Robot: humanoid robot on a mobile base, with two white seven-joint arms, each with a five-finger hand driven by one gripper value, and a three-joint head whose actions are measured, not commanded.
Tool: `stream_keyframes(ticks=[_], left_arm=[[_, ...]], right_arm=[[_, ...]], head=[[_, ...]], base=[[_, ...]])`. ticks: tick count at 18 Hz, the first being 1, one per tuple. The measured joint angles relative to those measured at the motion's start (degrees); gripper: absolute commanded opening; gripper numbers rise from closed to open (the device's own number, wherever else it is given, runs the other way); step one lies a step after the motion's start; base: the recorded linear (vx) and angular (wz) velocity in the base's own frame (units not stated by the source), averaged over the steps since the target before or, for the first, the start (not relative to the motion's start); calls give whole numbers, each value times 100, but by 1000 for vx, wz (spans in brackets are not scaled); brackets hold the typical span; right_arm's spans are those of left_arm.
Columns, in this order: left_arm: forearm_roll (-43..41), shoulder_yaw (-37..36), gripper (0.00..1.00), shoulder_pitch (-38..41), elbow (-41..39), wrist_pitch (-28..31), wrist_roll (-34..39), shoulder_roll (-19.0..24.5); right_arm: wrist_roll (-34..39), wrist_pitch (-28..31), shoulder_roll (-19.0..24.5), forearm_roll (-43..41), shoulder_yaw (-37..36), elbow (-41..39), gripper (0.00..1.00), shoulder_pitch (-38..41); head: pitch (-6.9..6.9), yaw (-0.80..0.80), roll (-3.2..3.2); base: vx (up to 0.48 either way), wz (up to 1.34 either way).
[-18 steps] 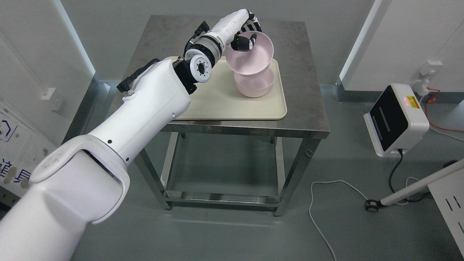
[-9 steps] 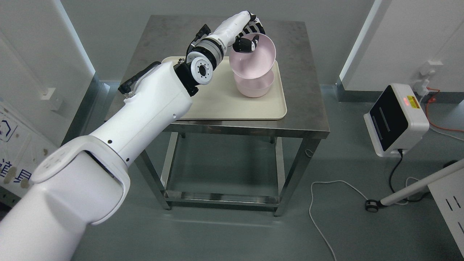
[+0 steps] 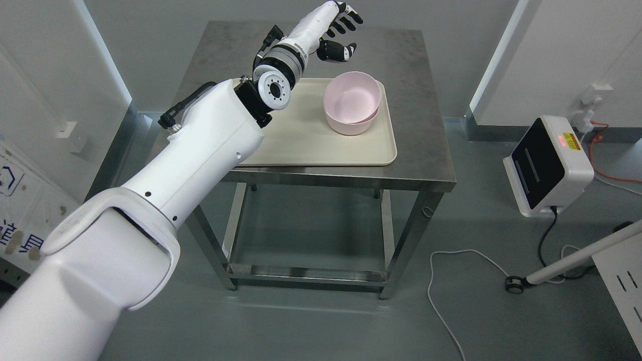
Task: Stack pink IKEA bowls on left shelf middle
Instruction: 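Reach the left hand down to the rim of the stacked bowls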
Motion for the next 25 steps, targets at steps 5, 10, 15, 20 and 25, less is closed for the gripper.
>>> stream_keyframes(ticks=[5, 10, 15, 20, 25], left_arm=[[-2, 648, 99, 409, -413, -66, -403, -1], [-131, 1583, 99, 1168, -1299, -101, -1945, -2], [-1166, 2142, 99, 1704, -1920, -178, -2580, -2], [-2749, 2284, 97, 1872, -2202, -277, -2680, -2], [-4075, 2088, 93, 1773, -2215, -295, -2696, -2]], right_arm=[[-5, 0, 0, 0, 0, 0, 100, 0], [-17, 0, 0, 0, 0, 0, 100, 0], [-43, 0, 0, 0, 0, 0, 100, 0], [-14, 0, 0, 0, 0, 0, 100, 0], [-7, 0, 0, 0, 0, 0, 100, 0]], head=[[0, 0, 0], [3, 0, 0], [3, 0, 0], [4, 0, 0], [4, 0, 0]], base=[[0, 0], [0, 0], [0, 0], [0, 0], [0, 0]])
